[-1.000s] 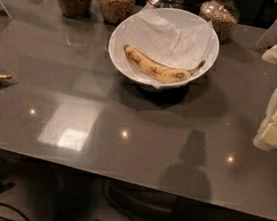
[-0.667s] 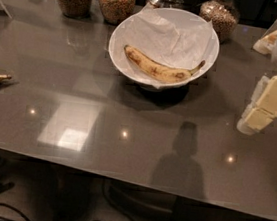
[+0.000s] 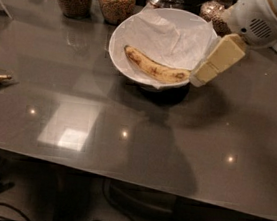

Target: Pick banana from white bowl

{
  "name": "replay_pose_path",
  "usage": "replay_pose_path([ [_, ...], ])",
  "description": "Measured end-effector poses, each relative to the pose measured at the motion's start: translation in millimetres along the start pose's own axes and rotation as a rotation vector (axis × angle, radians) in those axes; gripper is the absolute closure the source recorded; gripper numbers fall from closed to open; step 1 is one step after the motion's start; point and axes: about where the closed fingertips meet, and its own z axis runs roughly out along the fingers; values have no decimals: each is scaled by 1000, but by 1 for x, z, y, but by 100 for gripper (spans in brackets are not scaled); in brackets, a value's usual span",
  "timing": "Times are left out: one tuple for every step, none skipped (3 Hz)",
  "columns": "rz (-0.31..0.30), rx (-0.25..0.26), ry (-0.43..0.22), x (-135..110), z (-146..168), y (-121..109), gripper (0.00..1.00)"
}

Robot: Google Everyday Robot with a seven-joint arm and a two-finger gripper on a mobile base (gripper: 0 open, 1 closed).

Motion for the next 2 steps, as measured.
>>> replay_pose_path([
  [36,21,-103,-42,29,-27,0],
  [0,86,-137,-84,60,-40,0],
])
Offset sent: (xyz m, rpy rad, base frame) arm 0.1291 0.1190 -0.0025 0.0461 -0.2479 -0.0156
